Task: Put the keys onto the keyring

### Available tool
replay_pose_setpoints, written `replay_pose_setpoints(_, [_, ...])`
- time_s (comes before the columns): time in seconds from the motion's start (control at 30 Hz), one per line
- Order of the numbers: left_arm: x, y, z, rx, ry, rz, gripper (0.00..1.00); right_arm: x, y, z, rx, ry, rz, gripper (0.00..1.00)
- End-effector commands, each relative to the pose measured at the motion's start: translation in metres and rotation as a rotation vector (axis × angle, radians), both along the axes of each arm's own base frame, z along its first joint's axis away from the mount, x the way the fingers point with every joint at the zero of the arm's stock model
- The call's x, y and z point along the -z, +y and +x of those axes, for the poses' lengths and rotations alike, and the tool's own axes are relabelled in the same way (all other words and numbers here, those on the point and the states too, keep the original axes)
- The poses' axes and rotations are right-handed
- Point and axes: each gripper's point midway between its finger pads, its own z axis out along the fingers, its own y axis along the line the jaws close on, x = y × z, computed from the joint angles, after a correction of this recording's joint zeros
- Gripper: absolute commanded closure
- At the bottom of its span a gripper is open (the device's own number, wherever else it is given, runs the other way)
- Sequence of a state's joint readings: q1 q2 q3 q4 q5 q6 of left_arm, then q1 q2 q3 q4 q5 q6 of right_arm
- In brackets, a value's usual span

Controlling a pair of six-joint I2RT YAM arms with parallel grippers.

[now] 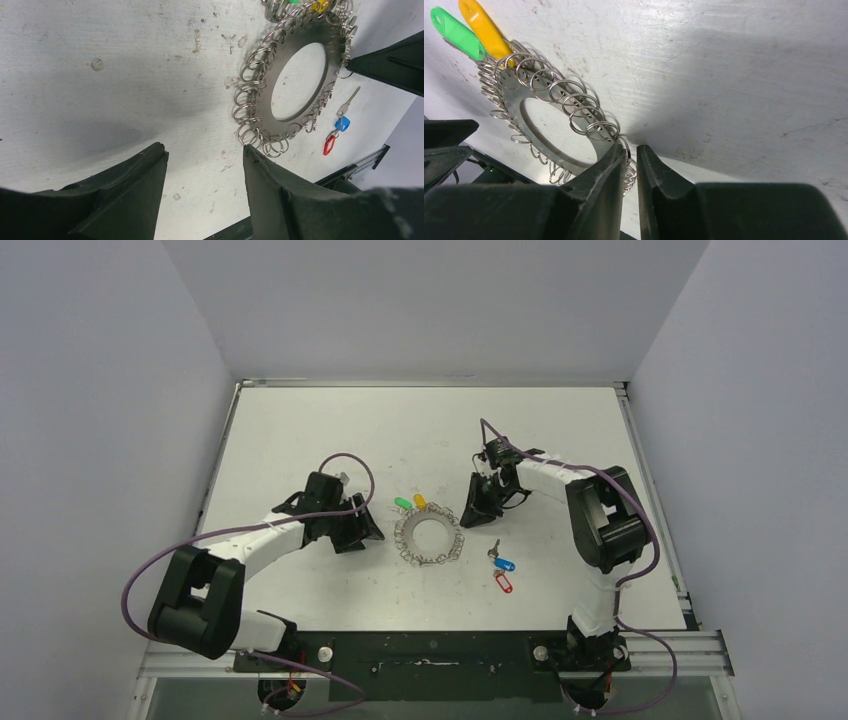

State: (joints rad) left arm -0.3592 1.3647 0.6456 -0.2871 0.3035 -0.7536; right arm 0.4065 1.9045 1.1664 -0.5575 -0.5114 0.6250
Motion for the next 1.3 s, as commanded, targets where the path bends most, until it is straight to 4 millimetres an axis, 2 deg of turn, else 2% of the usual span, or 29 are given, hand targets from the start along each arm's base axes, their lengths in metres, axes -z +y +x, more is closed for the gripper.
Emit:
replay_pose_setpoints(0.0, [-0.007,-0.01,0.012,0.025,-0.041,-0.031,0.45,-0.02,-0.001,0.0,-0.011,-0.051,0.017,0.8])
replay_pose_setpoints(0.23, [0.0,-0.025,0.018,0.061,-0.017,-0.056,0.46,-0.02,0.0,-0.007,0.0,-0.042,0.036,0.71])
replay_pose_setpoints(0.6, [0.008,-0.047,0.034,0.117,0.011,-0.063,0.5,-0.01,0.009,-0.008,0.001,-0.019,0.052,0.71])
replay_pose_setpoints(1.1, [0.012,-0.062,0.017,0.191,0.033,-0.051,0.61,-0.01,0.02,0.004,-0.022,-0.024,0.052,0.77])
replay_pose_setpoints(1.27, [0.009,-0.07,0.014,0.233,0.027,-0.038,0.62,-0.01,0.023,0.006,-0.038,-0.02,0.049,0.77])
